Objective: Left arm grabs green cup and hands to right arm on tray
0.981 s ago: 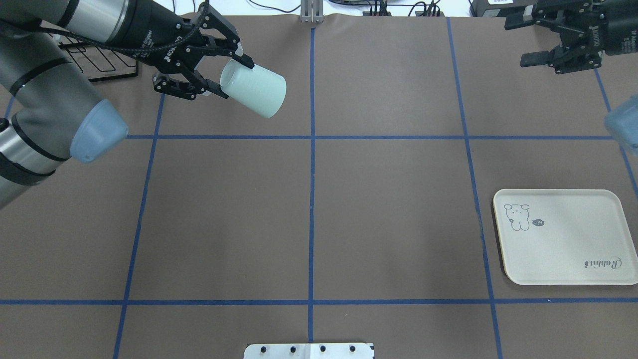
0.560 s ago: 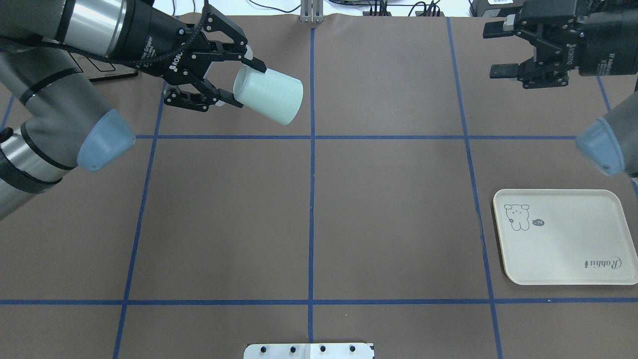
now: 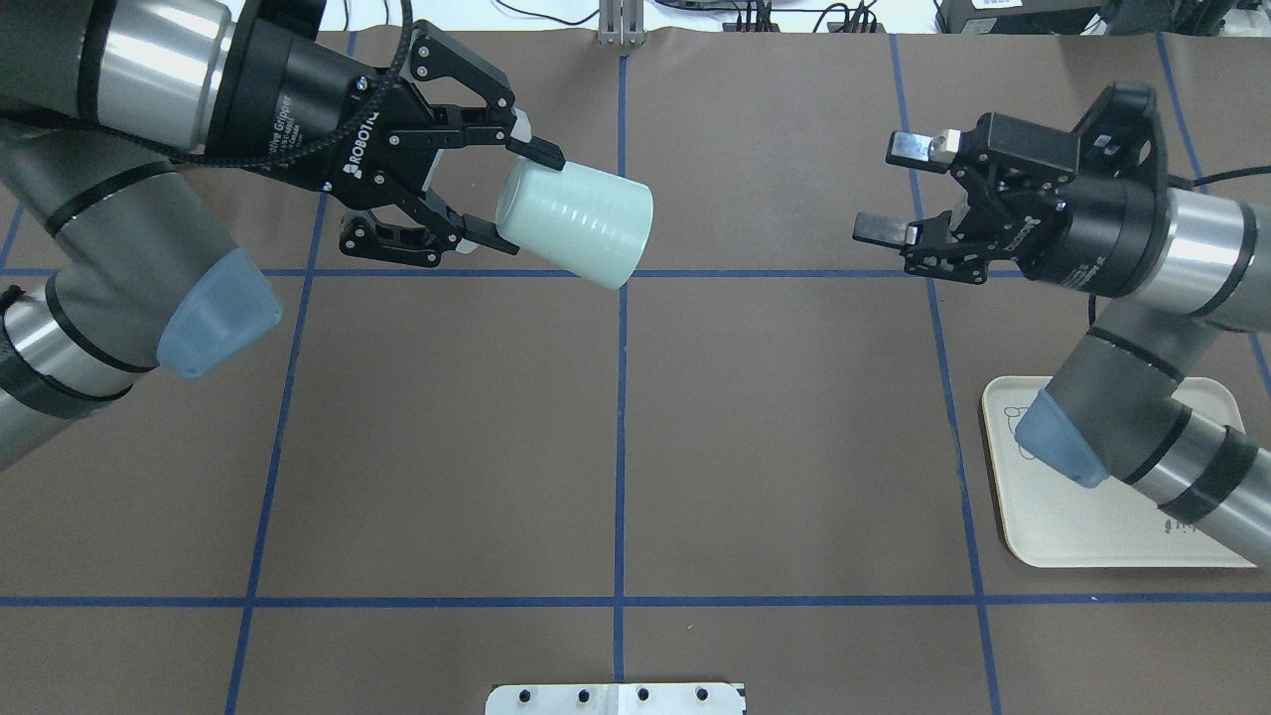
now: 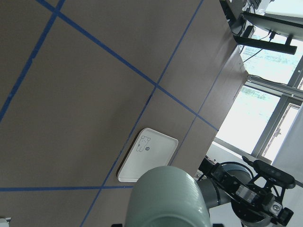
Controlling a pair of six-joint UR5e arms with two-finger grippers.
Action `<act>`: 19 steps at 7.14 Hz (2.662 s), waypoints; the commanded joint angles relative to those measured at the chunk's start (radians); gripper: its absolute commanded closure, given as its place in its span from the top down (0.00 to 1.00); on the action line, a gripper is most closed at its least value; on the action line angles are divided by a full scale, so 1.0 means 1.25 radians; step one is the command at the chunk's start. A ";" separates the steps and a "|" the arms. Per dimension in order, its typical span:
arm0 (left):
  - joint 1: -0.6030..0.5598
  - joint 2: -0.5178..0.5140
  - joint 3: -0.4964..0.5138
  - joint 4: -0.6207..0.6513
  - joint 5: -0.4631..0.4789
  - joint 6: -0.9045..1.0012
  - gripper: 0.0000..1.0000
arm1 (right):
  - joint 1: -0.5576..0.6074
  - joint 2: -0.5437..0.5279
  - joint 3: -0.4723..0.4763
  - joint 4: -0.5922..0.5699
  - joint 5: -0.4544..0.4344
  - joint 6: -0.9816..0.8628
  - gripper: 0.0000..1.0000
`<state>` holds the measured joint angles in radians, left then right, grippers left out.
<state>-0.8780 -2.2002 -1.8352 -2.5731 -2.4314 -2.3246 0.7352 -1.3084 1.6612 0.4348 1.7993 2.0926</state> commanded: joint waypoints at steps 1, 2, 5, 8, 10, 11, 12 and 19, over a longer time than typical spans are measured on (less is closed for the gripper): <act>0.011 -0.003 -0.006 0.001 0.001 -0.026 0.00 | -0.101 0.008 -0.032 0.110 -0.119 -0.003 1.00; 0.018 -0.005 -0.002 0.002 0.010 -0.027 0.00 | -0.119 0.010 -0.027 0.110 -0.132 -0.003 1.00; 0.058 -0.005 -0.001 0.001 0.058 -0.025 0.00 | -0.183 0.067 -0.032 0.096 -0.217 -0.011 1.00; 0.073 -0.018 0.000 0.002 0.059 -0.027 0.00 | -0.209 0.100 -0.032 0.095 -0.256 -0.015 1.00; 0.083 -0.022 0.002 0.003 0.059 -0.027 0.00 | -0.220 0.113 -0.032 0.094 -0.278 -0.015 0.99; 0.085 -0.024 0.003 0.003 0.059 -0.027 0.00 | -0.224 0.118 -0.033 0.094 -0.281 -0.015 0.98; 0.086 -0.027 0.003 0.004 0.060 -0.027 0.00 | -0.224 0.124 -0.033 0.094 -0.282 -0.015 0.98; 0.089 -0.027 0.004 0.002 0.059 -0.023 0.00 | -0.226 0.134 -0.024 0.069 -0.283 -0.015 0.58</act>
<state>-0.7670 -2.2335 -1.8300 -2.5682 -2.3577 -2.3538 0.4527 -1.1416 1.6303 0.5216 1.4452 2.0740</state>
